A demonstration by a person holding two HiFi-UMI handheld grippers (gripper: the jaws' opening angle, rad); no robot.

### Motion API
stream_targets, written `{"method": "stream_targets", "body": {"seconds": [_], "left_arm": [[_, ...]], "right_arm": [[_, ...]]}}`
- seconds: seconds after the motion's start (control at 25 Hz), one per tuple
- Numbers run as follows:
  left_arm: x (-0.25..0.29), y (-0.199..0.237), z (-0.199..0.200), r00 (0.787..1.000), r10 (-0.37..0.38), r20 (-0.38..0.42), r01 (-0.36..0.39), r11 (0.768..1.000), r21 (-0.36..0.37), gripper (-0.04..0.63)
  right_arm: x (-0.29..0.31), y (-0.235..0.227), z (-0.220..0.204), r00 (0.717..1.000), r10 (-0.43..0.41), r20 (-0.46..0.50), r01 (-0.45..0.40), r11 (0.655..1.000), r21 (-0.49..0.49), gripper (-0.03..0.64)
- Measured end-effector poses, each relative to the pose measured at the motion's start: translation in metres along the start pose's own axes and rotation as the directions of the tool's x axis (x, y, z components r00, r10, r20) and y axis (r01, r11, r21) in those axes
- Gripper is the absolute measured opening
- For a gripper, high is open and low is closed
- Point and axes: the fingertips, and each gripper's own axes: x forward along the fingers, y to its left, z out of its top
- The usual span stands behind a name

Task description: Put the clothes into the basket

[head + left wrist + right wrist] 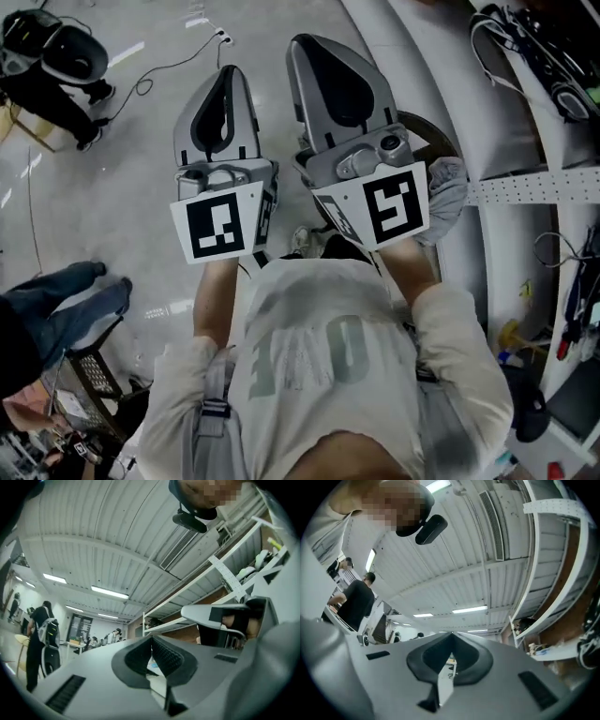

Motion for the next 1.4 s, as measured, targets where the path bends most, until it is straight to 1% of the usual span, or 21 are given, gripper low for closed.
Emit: {"method": "stream_targets", "body": {"seconds": [0.12, 0.24, 0.32, 0.44, 0.56, 0.68, 0.8, 0.88, 0.96, 1.04, 1.08, 1.12, 1.2, 1.24, 1.32, 1.36, 1.4], "left_arm": [[0.029, -0.058, -0.014, 0.992, -0.126, -0.025, 0.126, 0.992, -0.02, 0.017], [0.05, -0.13, -0.019, 0.966, -0.258, -0.004, 0.258, 0.965, -0.047, 0.017], [0.057, -0.169, -0.026, 0.947, -0.321, -0.002, 0.321, 0.946, -0.055, 0.017], [0.068, -0.223, -0.028, 0.923, -0.385, 0.02, 0.386, 0.919, -0.081, 0.018], [0.076, -0.275, -0.034, 0.895, -0.446, 0.012, 0.445, 0.889, -0.11, 0.017], [0.083, -0.324, -0.033, 0.863, -0.504, 0.032, 0.503, 0.853, -0.141, 0.017], [0.086, -0.373, -0.038, 0.829, -0.558, 0.038, 0.556, 0.814, -0.17, 0.018], [0.086, -0.404, -0.044, 0.806, -0.591, 0.038, 0.587, 0.788, -0.185, 0.018], [0.084, -0.434, -0.052, 0.787, -0.615, 0.038, 0.609, 0.766, -0.205, 0.018], [0.08, -0.46, -0.063, 0.773, -0.633, 0.03, 0.623, 0.751, -0.22, 0.018], [0.079, -0.473, -0.07, 0.767, -0.642, 0.022, 0.63, 0.744, -0.222, 0.018], [0.078, -0.485, -0.077, 0.761, -0.649, 0.013, 0.635, 0.739, -0.225, 0.018], [0.08, -0.506, -0.092, 0.752, -0.659, -0.005, 0.641, 0.733, -0.228, 0.018], [0.08, -0.514, -0.099, 0.749, -0.662, -0.015, 0.642, 0.732, -0.228, 0.018], [0.081, -0.528, -0.114, 0.746, -0.665, -0.039, 0.641, 0.732, -0.229, 0.018], [0.081, -0.534, -0.121, 0.743, -0.667, -0.053, 0.641, 0.733, -0.228, 0.018], [0.081, -0.539, -0.128, 0.74, -0.669, -0.067, 0.642, 0.733, -0.226, 0.018]], "right_arm": [[-0.034, -0.057, 0.009, 0.992, -0.125, -0.01, 0.124, 0.991, -0.057, 0.02], [-0.077, -0.114, 0.018, 0.967, -0.254, -0.027, 0.251, 0.963, -0.098, 0.02], [-0.104, -0.145, 0.025, 0.948, -0.316, -0.035, 0.31, 0.943, -0.121, 0.02], [-0.142, -0.184, 0.035, 0.922, -0.385, -0.051, 0.374, 0.915, -0.152, 0.02], [-0.179, -0.219, 0.047, 0.892, -0.447, -0.066, 0.427, 0.883, -0.195, 0.02], [-0.214, -0.252, 0.056, 0.86, -0.504, -0.078, 0.477, 0.849, -0.226, 0.02], [-0.253, -0.282, 0.06, 0.822, -0.557, -0.115, 0.513, 0.814, -0.272, 0.02], [-0.281, -0.302, 0.057, 0.794, -0.588, -0.153, 0.536, 0.796, -0.28, 0.021], [-0.314, -0.322, 0.051, 0.761, -0.619, -0.191, 0.573, 0.781, -0.247, 0.021], [-0.349, -0.342, 0.042, 0.72, -0.654, -0.23, 0.618, 0.756, -0.216, 0.021], [-0.365, -0.351, 0.034, 0.696, -0.668, -0.262, 0.631, 0.744, -0.221, 0.021], [-0.38, -0.361, 0.023, 0.671, -0.676, -0.306, 0.633, 0.736, -0.238, 0.021], [-0.409, -0.377, -0.006, 0.617, -0.673, -0.407, 0.629, 0.733, -0.258, 0.023], [-0.423, -0.383, -0.02, 0.593, -0.668, -0.45, 0.637, 0.731, -0.247, 0.023], [-0.45, -0.392, -0.048, 0.556, -0.651, -0.517, 0.664, 0.722, -0.195, 0.038], [-0.463, -0.395, -0.063, 0.54, -0.637, -0.55, 0.677, 0.717, -0.165, 0.121], [-0.477, -0.398, -0.08, 0.52, -0.622, -0.586, 0.69, 0.71, -0.141, 0.235]]}}
